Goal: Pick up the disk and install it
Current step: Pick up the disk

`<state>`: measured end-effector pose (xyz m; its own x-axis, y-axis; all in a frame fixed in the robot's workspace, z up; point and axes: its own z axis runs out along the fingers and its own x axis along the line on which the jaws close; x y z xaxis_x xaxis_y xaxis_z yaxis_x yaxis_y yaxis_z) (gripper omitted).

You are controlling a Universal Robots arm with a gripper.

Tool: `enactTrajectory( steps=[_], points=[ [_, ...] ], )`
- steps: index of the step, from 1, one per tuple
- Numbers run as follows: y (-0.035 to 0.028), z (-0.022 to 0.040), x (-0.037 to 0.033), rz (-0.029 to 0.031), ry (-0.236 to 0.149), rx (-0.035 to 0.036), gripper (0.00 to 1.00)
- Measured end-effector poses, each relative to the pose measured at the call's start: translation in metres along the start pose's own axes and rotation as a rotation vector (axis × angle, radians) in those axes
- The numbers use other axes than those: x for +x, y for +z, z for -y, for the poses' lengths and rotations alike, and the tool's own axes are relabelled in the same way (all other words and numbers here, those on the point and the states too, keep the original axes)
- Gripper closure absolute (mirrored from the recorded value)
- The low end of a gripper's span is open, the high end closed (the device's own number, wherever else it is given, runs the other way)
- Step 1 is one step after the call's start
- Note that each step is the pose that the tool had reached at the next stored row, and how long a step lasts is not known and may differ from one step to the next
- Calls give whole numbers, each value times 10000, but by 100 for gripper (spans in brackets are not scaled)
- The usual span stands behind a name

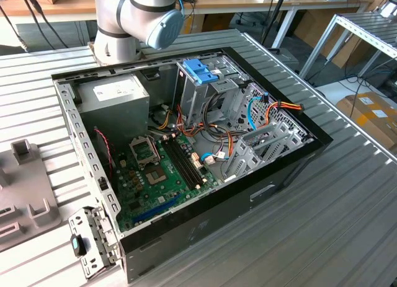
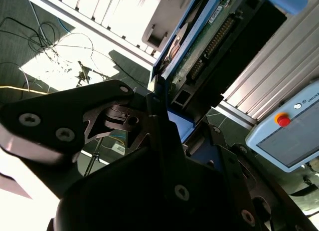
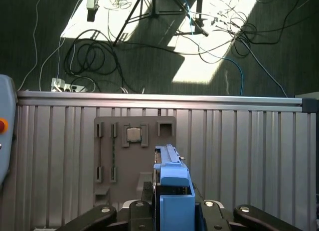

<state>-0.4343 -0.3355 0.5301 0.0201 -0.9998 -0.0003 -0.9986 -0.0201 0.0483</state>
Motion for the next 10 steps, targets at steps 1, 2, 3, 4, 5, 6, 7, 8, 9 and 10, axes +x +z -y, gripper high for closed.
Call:
enactTrajectory(
  steps=[1,2,3,4,5,6,7,8,9,10],
  points=[
    [0,4,0,0,0,1,63],
    [0,10,0,0,0,1,63],
    [0,15,0,0,0,1,63],
    [-1,20,1,0,0,0,63],
    [-1,26,1,0,0,0,63],
    [-2,34,0,0,1,-1,63],
    [-2,40,1,0,0,0,63],
    [-2,52,1,0,0,0,63],
    [-3,63,1,0,0,0,63],
    [-3,75,2,0,0,1,63]
  ],
)
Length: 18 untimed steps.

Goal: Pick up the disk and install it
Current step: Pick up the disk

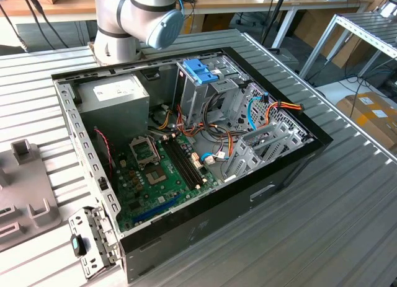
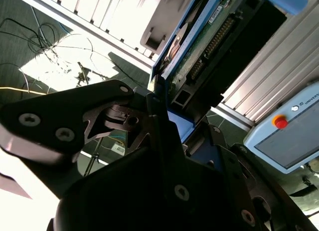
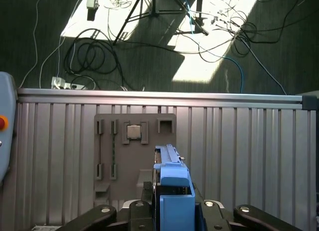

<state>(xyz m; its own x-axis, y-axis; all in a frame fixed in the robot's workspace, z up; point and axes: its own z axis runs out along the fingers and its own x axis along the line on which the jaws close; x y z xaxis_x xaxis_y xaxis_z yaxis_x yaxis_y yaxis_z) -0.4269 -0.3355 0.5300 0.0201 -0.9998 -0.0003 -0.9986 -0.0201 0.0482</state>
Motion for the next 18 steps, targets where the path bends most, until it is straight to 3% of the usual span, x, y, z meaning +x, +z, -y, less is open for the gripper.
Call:
enactTrajectory(
  steps=[18],
  points=[
    [-9,194,4,-1,1,-1,63]
  ],
)
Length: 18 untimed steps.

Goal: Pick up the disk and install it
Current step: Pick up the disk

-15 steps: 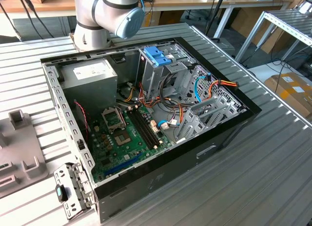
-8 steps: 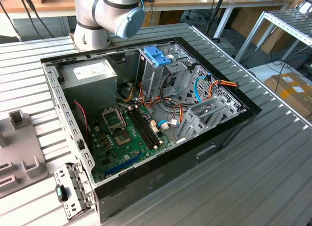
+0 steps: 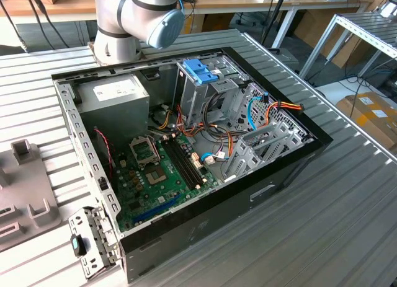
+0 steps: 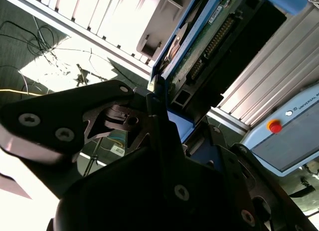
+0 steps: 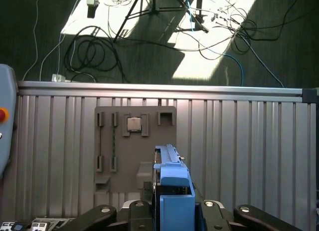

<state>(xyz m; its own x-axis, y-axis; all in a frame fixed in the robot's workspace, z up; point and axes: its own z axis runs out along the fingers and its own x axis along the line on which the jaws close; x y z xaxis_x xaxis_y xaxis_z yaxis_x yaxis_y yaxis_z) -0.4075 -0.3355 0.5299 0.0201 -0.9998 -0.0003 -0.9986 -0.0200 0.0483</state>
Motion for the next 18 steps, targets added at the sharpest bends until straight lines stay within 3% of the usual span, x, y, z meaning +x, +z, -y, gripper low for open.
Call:
enactTrajectory(
  steps=[18],
  points=[
    [-8,200,4,1,-1,1,63]
  ],
)
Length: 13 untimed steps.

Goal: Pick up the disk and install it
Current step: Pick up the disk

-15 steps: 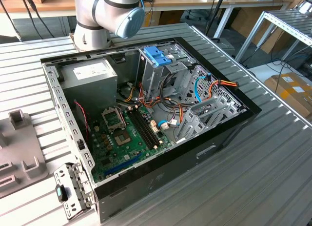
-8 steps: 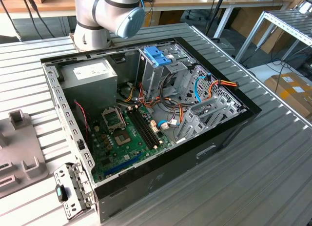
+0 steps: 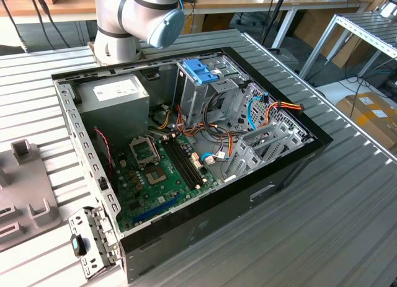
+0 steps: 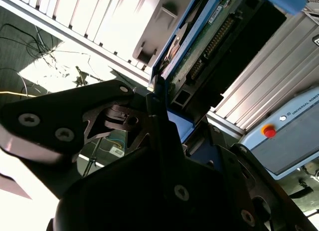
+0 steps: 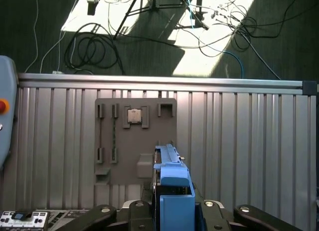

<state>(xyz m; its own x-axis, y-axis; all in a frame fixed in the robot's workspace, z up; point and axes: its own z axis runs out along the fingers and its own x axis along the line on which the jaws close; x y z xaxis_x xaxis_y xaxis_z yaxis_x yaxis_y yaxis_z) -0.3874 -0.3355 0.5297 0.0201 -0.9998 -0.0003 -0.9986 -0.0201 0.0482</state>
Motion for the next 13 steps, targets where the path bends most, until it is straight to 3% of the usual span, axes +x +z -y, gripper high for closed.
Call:
enactTrajectory(
  steps=[13],
  points=[
    [-5,136,3,0,0,-1,63]
  ],
)
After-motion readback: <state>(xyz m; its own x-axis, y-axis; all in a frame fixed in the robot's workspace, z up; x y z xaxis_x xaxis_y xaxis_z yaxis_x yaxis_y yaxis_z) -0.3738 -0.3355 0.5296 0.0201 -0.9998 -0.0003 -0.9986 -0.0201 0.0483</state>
